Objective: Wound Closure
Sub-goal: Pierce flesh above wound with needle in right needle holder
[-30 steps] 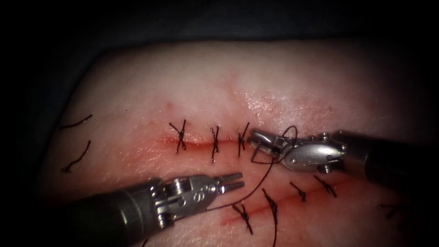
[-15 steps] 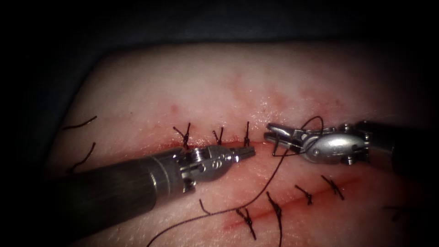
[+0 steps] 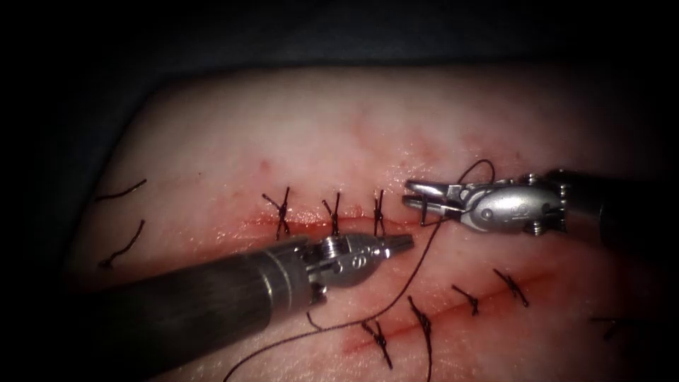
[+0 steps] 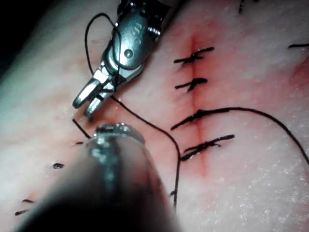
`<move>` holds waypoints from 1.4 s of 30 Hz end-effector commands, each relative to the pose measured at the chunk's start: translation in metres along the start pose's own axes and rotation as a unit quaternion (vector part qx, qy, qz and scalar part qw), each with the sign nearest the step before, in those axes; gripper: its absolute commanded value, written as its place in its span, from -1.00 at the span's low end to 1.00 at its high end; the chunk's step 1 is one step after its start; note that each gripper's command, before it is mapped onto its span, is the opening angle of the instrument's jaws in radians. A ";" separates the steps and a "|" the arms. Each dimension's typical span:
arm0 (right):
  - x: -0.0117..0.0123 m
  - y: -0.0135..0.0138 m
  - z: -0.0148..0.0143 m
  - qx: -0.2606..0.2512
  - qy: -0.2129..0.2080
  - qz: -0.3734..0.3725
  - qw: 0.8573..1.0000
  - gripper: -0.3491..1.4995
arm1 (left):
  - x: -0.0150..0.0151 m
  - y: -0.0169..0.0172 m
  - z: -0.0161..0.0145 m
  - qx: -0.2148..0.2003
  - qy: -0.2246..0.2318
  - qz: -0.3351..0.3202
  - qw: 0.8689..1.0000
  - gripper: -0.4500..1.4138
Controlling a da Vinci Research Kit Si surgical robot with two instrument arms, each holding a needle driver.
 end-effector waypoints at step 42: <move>-0.0001 0.0066 0.0051 0.034 0.004 0.398 0.917 -1.00 | -0.0020 0.0037 -0.0006 -0.006 -0.022 -0.003 1.000 -0.86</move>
